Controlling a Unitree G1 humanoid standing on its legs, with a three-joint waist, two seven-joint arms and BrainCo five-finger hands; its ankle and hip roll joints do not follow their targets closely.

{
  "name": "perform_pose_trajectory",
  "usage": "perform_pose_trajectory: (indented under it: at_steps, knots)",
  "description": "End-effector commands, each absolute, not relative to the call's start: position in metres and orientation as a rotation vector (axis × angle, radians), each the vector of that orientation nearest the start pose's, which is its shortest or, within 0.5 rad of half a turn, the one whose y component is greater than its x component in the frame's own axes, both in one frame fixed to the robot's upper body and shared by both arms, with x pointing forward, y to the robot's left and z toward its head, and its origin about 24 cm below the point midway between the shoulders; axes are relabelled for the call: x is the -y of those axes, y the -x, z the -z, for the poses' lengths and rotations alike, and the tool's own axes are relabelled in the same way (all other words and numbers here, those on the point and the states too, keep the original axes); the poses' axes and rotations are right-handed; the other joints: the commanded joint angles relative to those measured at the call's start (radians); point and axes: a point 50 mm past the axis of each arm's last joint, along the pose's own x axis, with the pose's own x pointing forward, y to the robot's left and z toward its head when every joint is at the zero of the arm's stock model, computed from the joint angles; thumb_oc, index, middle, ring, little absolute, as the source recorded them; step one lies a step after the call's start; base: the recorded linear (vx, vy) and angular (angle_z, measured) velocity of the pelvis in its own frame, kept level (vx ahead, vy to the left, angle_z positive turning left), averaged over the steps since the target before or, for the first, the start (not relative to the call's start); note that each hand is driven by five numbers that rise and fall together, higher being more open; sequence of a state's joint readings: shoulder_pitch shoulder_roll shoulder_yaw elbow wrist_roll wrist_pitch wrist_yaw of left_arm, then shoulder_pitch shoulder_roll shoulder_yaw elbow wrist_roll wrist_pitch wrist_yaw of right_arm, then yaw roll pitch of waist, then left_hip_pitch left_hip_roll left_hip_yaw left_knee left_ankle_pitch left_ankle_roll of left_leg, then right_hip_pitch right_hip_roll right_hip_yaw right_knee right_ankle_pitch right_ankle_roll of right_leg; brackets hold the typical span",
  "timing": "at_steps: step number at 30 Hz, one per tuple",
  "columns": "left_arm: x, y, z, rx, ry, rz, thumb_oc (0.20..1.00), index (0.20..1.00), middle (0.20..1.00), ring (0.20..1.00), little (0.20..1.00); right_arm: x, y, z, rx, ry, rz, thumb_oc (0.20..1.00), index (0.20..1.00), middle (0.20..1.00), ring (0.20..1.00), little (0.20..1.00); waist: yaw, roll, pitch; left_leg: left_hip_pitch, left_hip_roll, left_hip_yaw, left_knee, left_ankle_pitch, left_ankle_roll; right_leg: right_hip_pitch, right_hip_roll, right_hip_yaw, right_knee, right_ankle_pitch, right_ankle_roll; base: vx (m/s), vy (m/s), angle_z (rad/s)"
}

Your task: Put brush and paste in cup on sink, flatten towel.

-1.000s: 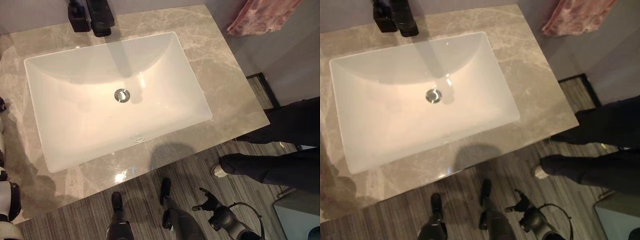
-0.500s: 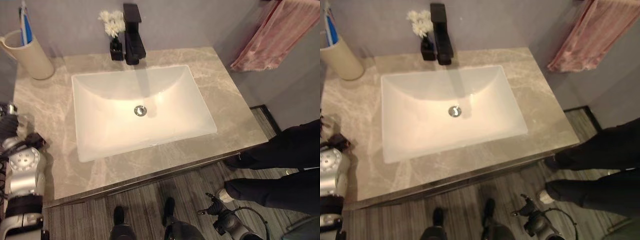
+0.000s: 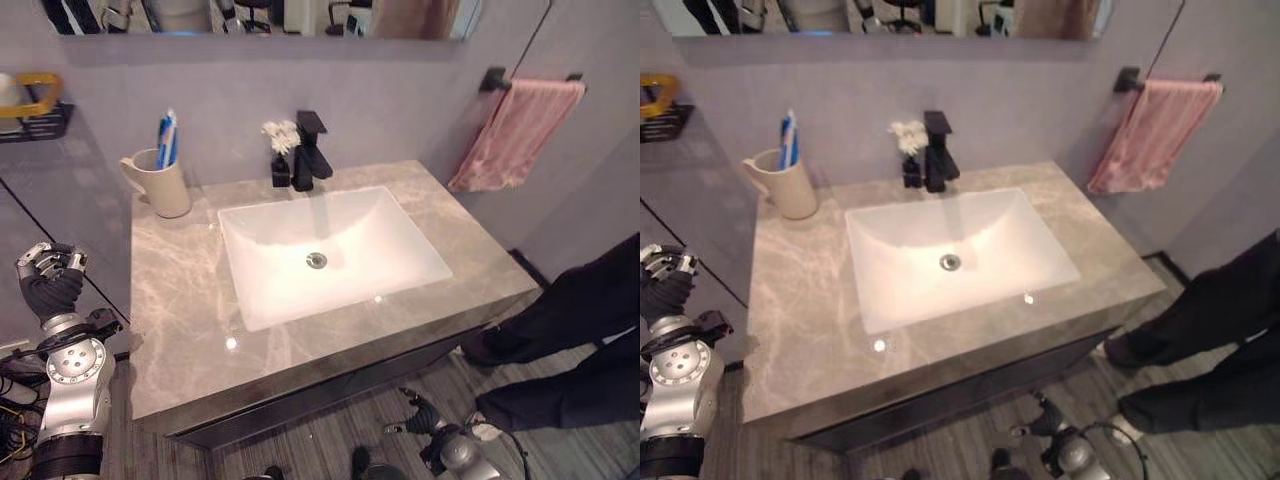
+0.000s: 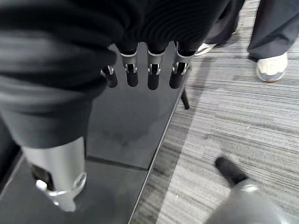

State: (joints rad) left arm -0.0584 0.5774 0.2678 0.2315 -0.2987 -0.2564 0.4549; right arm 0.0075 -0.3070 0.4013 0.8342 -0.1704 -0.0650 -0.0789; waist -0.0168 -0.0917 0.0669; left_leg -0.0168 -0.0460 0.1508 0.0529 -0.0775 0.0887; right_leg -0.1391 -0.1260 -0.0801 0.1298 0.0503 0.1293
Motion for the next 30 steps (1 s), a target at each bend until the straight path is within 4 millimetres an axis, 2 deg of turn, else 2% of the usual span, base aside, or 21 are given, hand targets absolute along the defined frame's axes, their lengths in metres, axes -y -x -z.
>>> perform_pose_trajectory:
  at_steps: [1, 4, 7, 8, 11, 19, 23, 30]
  knots:
    - [-0.335, -0.244, -0.142, 0.439, -0.257, -0.670, 0.200, 0.200, 0.200, 0.200, 0.200, 0.202, -0.182, 0.112, -0.701, 0.618, -0.252, 1.000, 1.000, 1.000, 1.000, 1.000, -0.016, 0.018, 0.014, 0.016, -0.010, -0.086, 0.058, -0.105, -0.033, -0.029, -0.021, 0.044, -0.020, 0.056, 0.038, 0.07, 0.032, 0.46]
    - [-0.330, -0.246, -0.137, 0.424, -0.243, -0.652, 0.200, 0.200, 0.200, 0.200, 0.200, 0.198, -0.181, 0.116, -0.717, 0.636, -0.275, 1.000, 1.000, 1.000, 1.000, 1.000, -0.031, 0.012, 0.029, 0.060, -0.018, -0.125, 0.090, -0.150, -0.035, -0.070, -0.036, 0.077, -0.047, 0.106, 0.053, 0.14, -0.043, 0.54]
    - [-0.327, -0.246, -0.135, 0.414, -0.247, -0.632, 0.200, 0.200, 0.200, 0.200, 0.200, 0.192, -0.183, 0.115, -0.708, 0.627, -0.294, 1.000, 1.000, 1.000, 1.000, 1.000, -0.034, 0.001, 0.028, 0.079, -0.018, -0.145, 0.097, -0.166, -0.036, -0.087, -0.038, 0.089, -0.043, 0.124, 0.059, 0.11, -0.099, 0.69]
    - [-0.327, -0.246, -0.131, 0.391, -0.245, -0.619, 0.200, 0.200, 0.200, 0.200, 0.200, 0.187, -0.186, 0.113, -0.692, 0.625, -0.321, 1.000, 1.000, 1.000, 1.000, 1.000, -0.023, -0.012, 0.017, 0.083, -0.020, -0.157, 0.102, -0.177, -0.042, -0.063, -0.038, 0.076, -0.050, 0.093, 0.052, 0.14, -0.146, 0.59]
    - [-0.330, -0.242, -0.123, 0.354, -0.233, -0.616, 0.200, 0.200, 0.200, 0.200, 0.200, 0.183, -0.186, 0.114, -0.690, 0.631, -0.343, 1.000, 1.000, 1.000, 1.000, 1.000, -0.019, -0.014, -0.004, 0.104, 0.001, -0.166, 0.083, -0.180, -0.052, -0.044, -0.019, 0.067, -0.051, 0.071, 0.045, 0.16, -0.159, 0.36]
    - [-0.326, -0.238, -0.113, 0.330, -0.155, -0.597, 0.200, 0.200, 0.200, 0.200, 0.200, 0.183, -0.184, 0.117, -0.703, 0.699, -0.377, 1.000, 1.000, 1.000, 1.000, 1.000, -0.013, -0.005, -0.026, 0.116, 0.051, -0.176, 0.014, -0.150, -0.080, -0.030, 0.005, 0.035, -0.063, 0.035, 0.029, 0.06, -0.094, 0.03]
    - [-0.326, -0.241, -0.102, 0.280, -0.092, -0.599, 0.200, 0.200, 0.200, 0.200, 0.200, 0.174, -0.176, 0.125, -0.731, 0.766, -0.446, 1.000, 1.000, 1.000, 1.000, 1.000, -0.016, 0.021, -0.030, 0.122, 0.071, -0.169, -0.036, -0.124, -0.091, -0.037, 0.011, 0.037, -0.082, 0.034, 0.024, 0.06, -0.037, 0.00]
    - [-0.339, -0.255, -0.119, 0.306, -0.138, -0.649, 0.200, 0.200, 0.200, 0.200, 0.200, 0.170, -0.190, 0.118, -0.669, 0.835, -0.482, 1.000, 1.000, 1.000, 1.000, 1.000, -0.029, 0.039, 0.012, 0.080, 0.072, -0.155, -0.065, -0.089, -0.097, -0.096, 0.011, 0.058, -0.093, 0.056, 0.023, -0.05, 0.010, -0.04]
